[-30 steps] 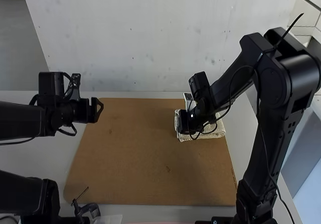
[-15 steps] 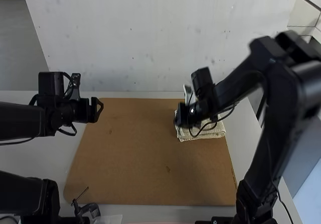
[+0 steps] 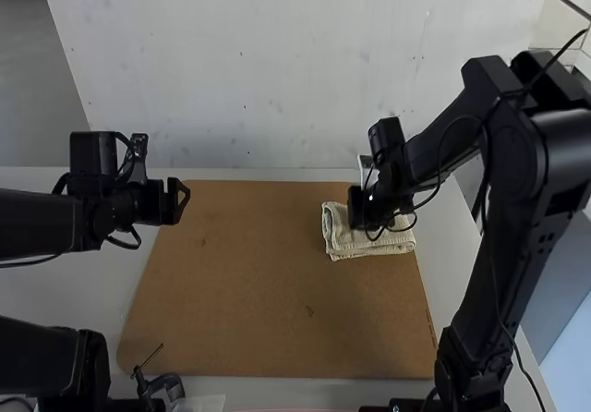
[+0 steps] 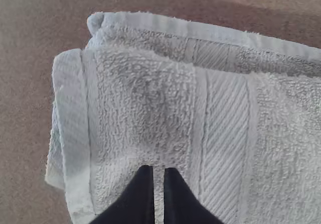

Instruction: Fold the towel.

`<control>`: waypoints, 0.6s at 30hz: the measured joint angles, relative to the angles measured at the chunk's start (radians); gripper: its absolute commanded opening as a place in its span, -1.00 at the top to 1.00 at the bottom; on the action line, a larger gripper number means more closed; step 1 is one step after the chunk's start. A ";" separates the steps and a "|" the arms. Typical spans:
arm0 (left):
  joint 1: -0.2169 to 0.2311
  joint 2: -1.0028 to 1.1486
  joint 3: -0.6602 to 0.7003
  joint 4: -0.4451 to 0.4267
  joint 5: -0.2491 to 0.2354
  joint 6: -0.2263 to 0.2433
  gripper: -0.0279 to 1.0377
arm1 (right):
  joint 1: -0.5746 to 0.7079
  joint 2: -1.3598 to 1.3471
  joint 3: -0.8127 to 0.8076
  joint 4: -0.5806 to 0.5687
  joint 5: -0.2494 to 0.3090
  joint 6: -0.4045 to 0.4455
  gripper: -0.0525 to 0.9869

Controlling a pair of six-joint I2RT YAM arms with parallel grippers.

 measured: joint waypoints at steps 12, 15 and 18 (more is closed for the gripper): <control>0.000 0.000 0.000 0.000 0.000 -0.003 -0.80 | 0.075 0.117 0.000 0.029 0.026 0.002 0.86; 0.000 0.000 0.000 0.000 0.000 -0.003 -0.80 | 0.078 0.117 0.000 0.030 0.018 0.010 0.86; 0.000 0.000 0.000 0.000 0.000 -0.003 -0.80 | 0.079 0.115 -0.011 0.068 -0.043 0.030 0.86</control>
